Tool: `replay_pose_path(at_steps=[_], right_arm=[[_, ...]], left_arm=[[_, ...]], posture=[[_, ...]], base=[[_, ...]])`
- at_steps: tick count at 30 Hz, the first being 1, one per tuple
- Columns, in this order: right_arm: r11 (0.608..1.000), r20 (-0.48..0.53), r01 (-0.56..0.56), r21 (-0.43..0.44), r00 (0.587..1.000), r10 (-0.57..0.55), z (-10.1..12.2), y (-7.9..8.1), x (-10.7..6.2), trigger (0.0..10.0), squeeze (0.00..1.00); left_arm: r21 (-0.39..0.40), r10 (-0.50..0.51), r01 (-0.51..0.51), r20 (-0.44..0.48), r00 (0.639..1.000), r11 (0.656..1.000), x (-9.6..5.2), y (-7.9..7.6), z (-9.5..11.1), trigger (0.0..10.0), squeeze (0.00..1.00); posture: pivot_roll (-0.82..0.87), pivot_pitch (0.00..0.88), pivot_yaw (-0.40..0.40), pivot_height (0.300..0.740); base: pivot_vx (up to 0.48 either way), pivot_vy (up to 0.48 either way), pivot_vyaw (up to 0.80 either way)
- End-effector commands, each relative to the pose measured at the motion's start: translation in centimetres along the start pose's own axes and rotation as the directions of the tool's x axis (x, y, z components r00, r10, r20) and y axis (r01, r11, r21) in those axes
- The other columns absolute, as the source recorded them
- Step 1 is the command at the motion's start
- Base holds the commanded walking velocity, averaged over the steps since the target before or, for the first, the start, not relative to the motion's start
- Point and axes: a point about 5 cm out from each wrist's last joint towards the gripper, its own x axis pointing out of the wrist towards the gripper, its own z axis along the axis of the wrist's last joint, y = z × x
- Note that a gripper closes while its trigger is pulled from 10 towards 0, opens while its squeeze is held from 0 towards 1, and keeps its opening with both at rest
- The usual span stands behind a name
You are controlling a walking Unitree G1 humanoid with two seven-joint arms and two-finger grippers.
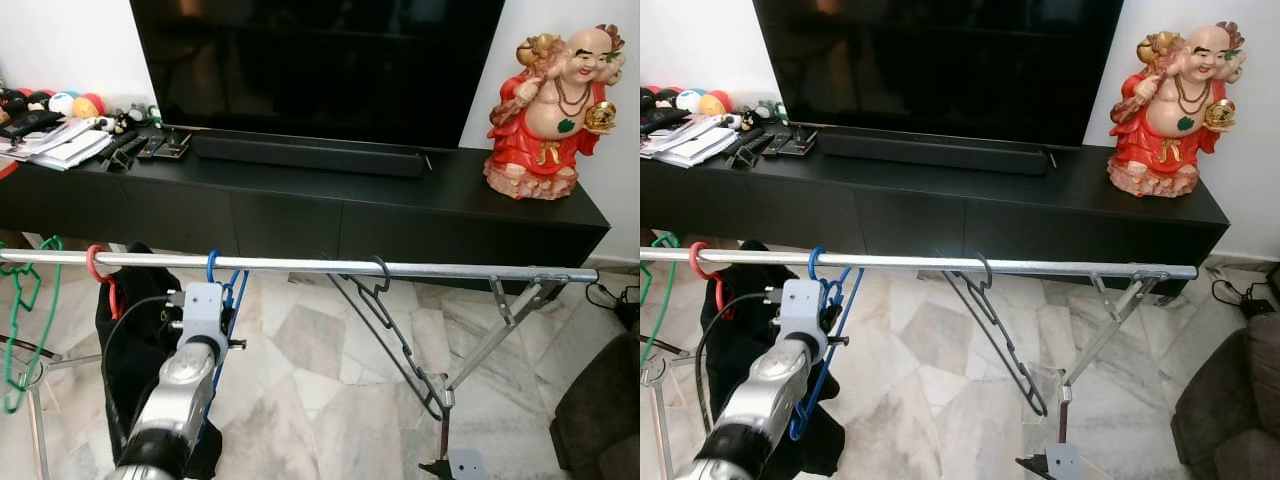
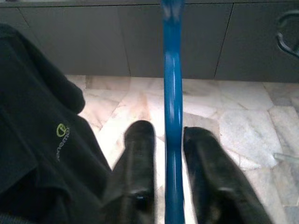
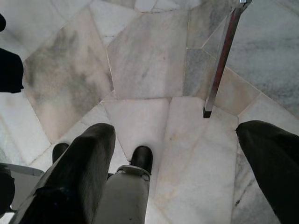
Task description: Hang hanger
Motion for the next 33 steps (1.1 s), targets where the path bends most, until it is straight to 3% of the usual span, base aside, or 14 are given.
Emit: replay_pose_path(at_steps=[1,8,13,15,20,25,27,28,29,30,31,33], right_arm=[[1.000,-0.011,0.001,0.006,1.000,-0.001,-0.4,0.0,-0.1,10.0,0.00],[1.000,-0.016,0.001,-0.002,1.000,-0.001,-0.6,-0.2,-0.1,10.0,0.00],[1.000,-0.013,0.004,0.003,1.000,-0.004,-0.7,-0.1,-0.1,10.0,0.00],[1.000,-0.013,0.003,0.004,1.000,-0.003,-0.7,0.0,-0.1,10.0,0.00],[1.000,-0.009,0.008,0.011,1.000,-0.008,-0.6,0.0,-0.1,10.0,0.00],[1.000,-0.007,0.016,0.018,1.000,-0.015,-0.4,-0.1,-0.1,10.0,0.00],[1.000,-0.007,0.014,0.019,1.000,-0.014,-0.4,0.1,0.0,10.0,0.00],[0.999,-0.004,0.016,0.029,1.000,-0.015,-0.4,0.2,0.0,10.0,0.00],[0.999,-0.002,0.016,0.037,1.000,-0.016,-0.4,0.2,0.0,10.0,0.00],[0.999,0.000,0.016,0.042,1.000,-0.016,-0.4,0.2,0.0,10.0,0.00],[0.999,0.000,0.015,0.039,1.000,-0.015,-0.3,0.3,0.0,10.0,0.00],[1.000,-0.004,0.011,0.028,1.000,-0.011,-0.3,0.2,0.0,10.0,0.00]], left_arm=[[0.048,-0.032,0.030,0.042,0.999,0.998,-0.7,-0.2,0.8,10.0,1.00],[0.043,-0.047,0.041,0.154,0.987,0.998,-3.9,-0.1,1.3,10.0,1.00],[0.065,-0.022,0.011,0.161,0.987,0.998,-5.8,0.7,-0.5,10.0,1.00],[0.129,-0.026,0.011,0.113,0.993,0.992,-6.2,1.2,-2.6,10.0,1.00],[0.129,0.014,-0.012,-0.017,1.000,0.992,-6.5,2.3,-6.0,10.0,1.00],[0.159,-0.083,0.101,-0.114,0.990,0.982,-7.1,1.7,-8.2,10.0,1.00],[0.152,-0.069,0.096,-0.170,0.983,0.984,-7.1,2.4,-9.2,10.0,1.00],[0.153,-0.063,0.093,-0.187,0.980,0.984,-7.2,2.6,-9.5,10.0,0.93],[0.150,-0.063,0.096,-0.212,0.975,0.984,-7.2,2.8,-10.0,10.0,0.73],[0.146,-0.064,0.099,-0.228,0.971,0.984,-7.2,2.9,-10.4,10.0,0.73],[0.140,-0.064,0.101,-0.246,0.967,0.985,-7.2,3.0,-10.8,10.0,0.00],[0.110,-0.078,0.118,-0.317,0.945,0.987,-7.2,2.8,-12.3,10.0,0.00]], posture=[[-0.01,0.000,-0.009,0.740],[-0.02,0.000,-0.003,0.740],[-0.02,0.000,0.003,0.740],[-0.02,0.000,0.005,0.740],[-0.03,0.003,0.005,0.740],[-0.02,0.021,0.001,0.740],[-0.02,0.028,0.018,0.740],[-0.02,0.029,0.020,0.740],[-0.02,0.029,0.020,0.740],[-0.01,0.031,0.018,0.740],[-0.01,0.033,0.015,0.740],[0.00,0.034,0.004,0.740]], base=[[0.000,0.000,0.00],[0.000,0.000,0.00],[0.000,0.000,0.00],[0.000,0.000,0.00],[0.000,0.000,0.00],[0.000,0.000,0.00],[0.000,0.000,0.00],[0.000,0.000,0.00],[0.000,0.000,0.00],[0.000,0.000,0.00],[0.000,0.000,0.00],[0.000,0.000,0.00]])
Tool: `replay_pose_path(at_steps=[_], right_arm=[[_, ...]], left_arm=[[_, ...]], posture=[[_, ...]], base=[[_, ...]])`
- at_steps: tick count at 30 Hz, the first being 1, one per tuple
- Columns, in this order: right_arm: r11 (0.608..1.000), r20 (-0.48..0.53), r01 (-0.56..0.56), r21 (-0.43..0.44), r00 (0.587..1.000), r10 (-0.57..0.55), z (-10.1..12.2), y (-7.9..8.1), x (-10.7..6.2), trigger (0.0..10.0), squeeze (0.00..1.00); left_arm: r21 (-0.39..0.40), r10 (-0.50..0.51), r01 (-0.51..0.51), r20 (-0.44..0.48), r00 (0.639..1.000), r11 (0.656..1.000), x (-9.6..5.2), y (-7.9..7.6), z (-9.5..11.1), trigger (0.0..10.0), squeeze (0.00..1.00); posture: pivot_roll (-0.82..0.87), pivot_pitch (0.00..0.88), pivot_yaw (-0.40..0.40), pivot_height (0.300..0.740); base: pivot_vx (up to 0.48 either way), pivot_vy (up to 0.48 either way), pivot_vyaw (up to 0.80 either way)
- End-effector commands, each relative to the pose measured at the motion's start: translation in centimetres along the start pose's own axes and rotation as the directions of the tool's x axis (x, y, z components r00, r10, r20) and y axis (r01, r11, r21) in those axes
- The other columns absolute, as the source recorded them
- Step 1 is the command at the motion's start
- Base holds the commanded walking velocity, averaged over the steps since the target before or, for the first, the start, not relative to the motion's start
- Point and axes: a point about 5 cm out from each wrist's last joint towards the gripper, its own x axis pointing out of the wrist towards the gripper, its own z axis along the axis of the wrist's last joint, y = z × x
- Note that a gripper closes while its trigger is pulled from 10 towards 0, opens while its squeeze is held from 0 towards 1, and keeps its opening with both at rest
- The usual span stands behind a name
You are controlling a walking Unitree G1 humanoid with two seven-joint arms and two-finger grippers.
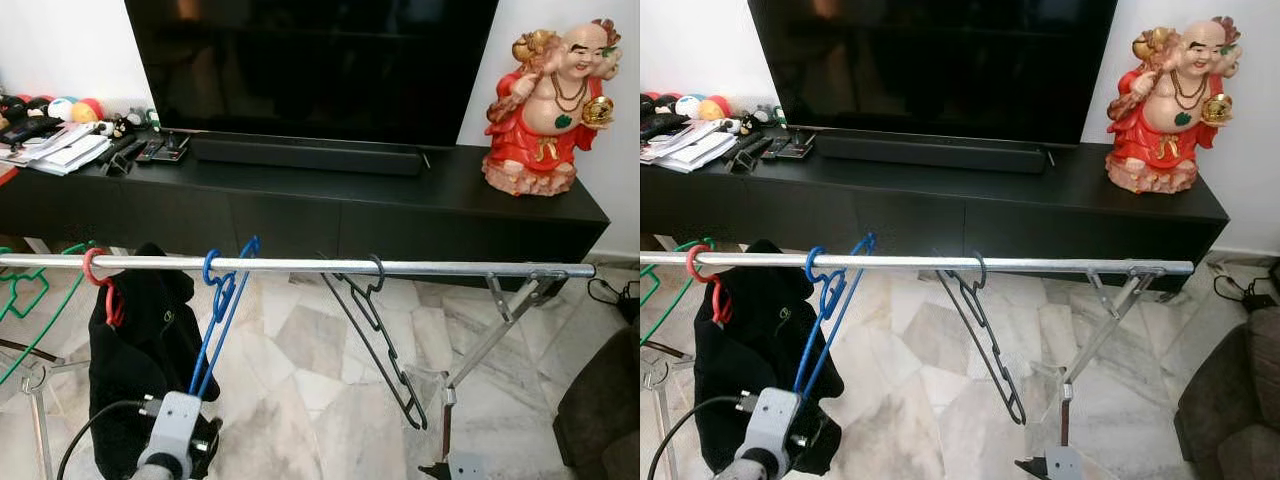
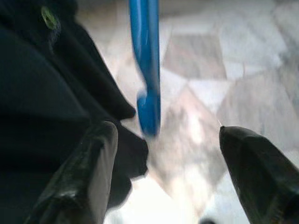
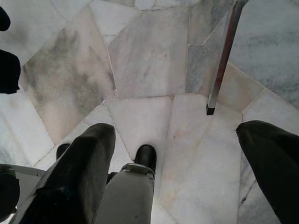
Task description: Hang hanger
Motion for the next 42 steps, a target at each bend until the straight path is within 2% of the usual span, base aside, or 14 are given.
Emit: replay_pose_path(at_steps=[1,4,5,6,10,11,12,14,19,26,42], right_arm=[[1.000,-0.002,0.000,0.010,1.000,0.000,0.0,0.1,0.0,10.0,0.00],[1.000,0.000,0.002,0.013,1.000,-0.002,0.0,0.1,0.0,10.0,0.00],[1.000,0.005,0.005,0.023,1.000,-0.005,0.0,0.1,0.0,10.0,0.00],[1.000,0.007,0.006,0.025,1.000,-0.006,0.1,0.1,0.0,10.0,0.00],[1.000,0.008,0.008,0.022,1.000,-0.008,0.2,0.0,0.0,10.0,0.00],[1.000,0.007,0.009,0.021,1.000,-0.009,0.2,0.0,0.0,10.0,0.00],[1.000,0.006,0.009,0.020,1.000,-0.009,0.2,0.0,0.0,10.0,0.00],[1.000,0.006,0.012,0.025,1.000,-0.012,0.1,0.0,0.0,10.0,0.00],[0.999,0.009,0.020,0.031,1.000,-0.021,0.1,-0.2,0.0,10.0,0.00],[1.000,0.008,0.015,0.019,1.000,-0.015,0.2,-0.3,0.0,10.0,0.00],[1.000,0.006,0.013,0.022,1.000,-0.013,0.0,-0.1,0.0,10.0,0.00]], left_arm=[[-0.022,-0.026,0.024,-0.082,0.996,0.999,0.1,-0.3,-1.8,10.0,0.00],[-0.081,-0.033,0.020,-0.162,0.986,0.996,0.1,-0.5,-3.1,10.0,0.00],[-0.134,-0.006,-0.022,-0.203,0.979,0.991,0.1,-0.3,-3.9,10.0,0.00],[-0.147,0.003,-0.039,-0.235,0.972,0.988,0.0,-0.3,-4.4,10.0,0.00],[-0.132,0.022,-0.080,-0.392,0.920,0.988,-1.1,-0.7,-7.1,10.0,0.00],[-0.122,0.026,-0.089,-0.445,0.895,0.988,-1.7,-1.0,-8.2,10.0,0.00],[-0.120,0.027,-0.092,-0.455,0.890,0.989,-1.8,-1.0,-8.3,10.0,0.00],[-0.123,0.013,-0.079,-0.459,0.889,0.989,-1.9,-1.3,-8.5,10.0,0.00],[-0.183,0.015,-0.096,-0.401,0.916,0.979,-1.1,-1.8,-7.5,10.0,0.00],[-0.140,-0.001,-0.068,-0.443,0.896,0.988,-1.6,-2.1,-8.4,10.0,0.00],[-0.149,0.005,-0.085,-0.472,0.882,0.985,-2.5,-2.0,-9.6,10.0,0.00]], posture=[[0.01,0.031,0.005,0.740],[0.00,0.035,0.008,0.740],[0.00,0.035,0.008,0.740],[-0.02,0.037,0.008,0.740],[-0.02,0.037,0.004,0.740],[-0.03,0.036,0.005,0.740],[-0.03,0.036,0.005,0.740],[-0.04,0.037,0.007,0.740],[-0.03,0.037,0.000,0.740],[-0.04,0.032,0.000,0.740],[-0.04,0.006,0.004,0.740]], base=[[0.000,0.000,0.00],[0.000,0.000,0.00],[0.000,0.000,0.00],[0.000,0.000,0.00],[0.000,0.000,0.00],[0.000,0.000,0.00],[0.000,0.000,0.00],[0.000,0.000,0.00],[0.000,0.000,0.00],[-0.232,0.000,0.00],[-0.254,0.000,0.00]])
